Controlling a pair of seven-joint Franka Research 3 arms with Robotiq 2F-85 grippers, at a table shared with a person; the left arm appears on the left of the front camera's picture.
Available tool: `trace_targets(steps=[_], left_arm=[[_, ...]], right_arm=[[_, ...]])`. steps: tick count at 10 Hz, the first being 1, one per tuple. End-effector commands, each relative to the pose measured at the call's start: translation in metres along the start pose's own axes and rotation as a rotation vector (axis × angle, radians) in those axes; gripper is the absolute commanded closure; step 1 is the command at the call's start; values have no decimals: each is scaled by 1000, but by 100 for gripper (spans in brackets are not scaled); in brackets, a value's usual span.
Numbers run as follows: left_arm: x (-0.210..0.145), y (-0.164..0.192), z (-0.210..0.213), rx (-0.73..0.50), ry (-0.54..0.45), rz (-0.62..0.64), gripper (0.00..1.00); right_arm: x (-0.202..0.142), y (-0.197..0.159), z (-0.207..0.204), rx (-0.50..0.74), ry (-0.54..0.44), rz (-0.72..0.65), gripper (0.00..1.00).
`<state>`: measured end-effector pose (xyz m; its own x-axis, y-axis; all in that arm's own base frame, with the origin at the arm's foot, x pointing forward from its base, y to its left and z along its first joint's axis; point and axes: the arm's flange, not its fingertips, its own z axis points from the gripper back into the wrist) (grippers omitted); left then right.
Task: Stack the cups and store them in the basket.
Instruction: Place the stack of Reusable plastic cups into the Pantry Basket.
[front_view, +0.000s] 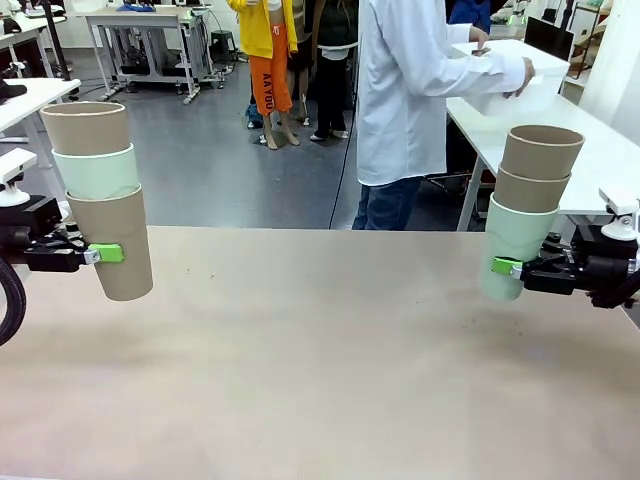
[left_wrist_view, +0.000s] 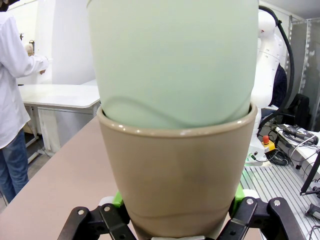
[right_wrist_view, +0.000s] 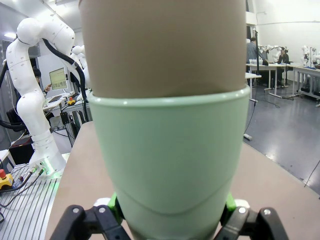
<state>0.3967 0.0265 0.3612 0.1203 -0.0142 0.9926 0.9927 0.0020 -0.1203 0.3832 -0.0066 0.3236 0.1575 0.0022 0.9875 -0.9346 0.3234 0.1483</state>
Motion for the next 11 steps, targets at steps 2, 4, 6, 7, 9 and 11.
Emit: trace_targets(steps=[2, 4, 6, 7, 9, 11], left_arm=[[4, -1, -1, -6, -10, -2, 14], [4, -1, -1, -6, -10, -2, 14], [4, -1, -1, -6, -10, -2, 14], [4, -1, -1, -6, -10, -2, 14], [4, -1, -1, -6, -10, -2, 14], [4, -1, -1, -6, -10, -2, 14]], right_arm=[[4, 0, 0, -2, -5, 8, 17], [4, 0, 0, -2, -5, 8, 17], [4, 0, 0, -2, -5, 8, 17], [4, 0, 0, -2, -5, 8, 17], [4, 0, 0, -2, -5, 8, 17], [4, 0, 0, -2, -5, 8, 17]])
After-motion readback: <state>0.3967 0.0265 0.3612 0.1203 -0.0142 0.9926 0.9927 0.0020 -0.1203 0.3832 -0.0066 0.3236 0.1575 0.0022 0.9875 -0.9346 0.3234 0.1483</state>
